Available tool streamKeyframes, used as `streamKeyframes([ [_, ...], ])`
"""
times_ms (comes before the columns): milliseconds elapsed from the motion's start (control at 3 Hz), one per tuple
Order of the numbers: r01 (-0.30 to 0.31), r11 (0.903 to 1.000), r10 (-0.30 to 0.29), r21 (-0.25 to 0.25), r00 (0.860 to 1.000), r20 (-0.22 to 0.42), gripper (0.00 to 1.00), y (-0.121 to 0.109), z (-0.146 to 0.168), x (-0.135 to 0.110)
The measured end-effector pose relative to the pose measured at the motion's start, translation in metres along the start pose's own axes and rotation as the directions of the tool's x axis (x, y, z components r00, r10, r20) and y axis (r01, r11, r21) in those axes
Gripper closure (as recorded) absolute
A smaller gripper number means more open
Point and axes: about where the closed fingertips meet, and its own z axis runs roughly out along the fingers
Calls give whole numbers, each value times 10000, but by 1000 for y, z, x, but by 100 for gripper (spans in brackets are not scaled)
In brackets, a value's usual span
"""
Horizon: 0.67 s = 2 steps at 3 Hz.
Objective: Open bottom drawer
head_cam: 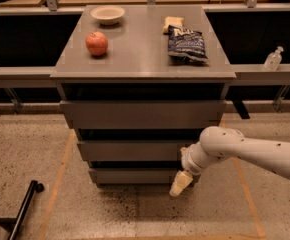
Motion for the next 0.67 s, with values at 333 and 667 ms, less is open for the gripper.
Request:
streamKeyframes([
  [333,-45,9994,42,-336,9999,-99,0,-4,31,12],
  [667,-77,9992,73,-397,9999,-101,0,-3,35,14],
])
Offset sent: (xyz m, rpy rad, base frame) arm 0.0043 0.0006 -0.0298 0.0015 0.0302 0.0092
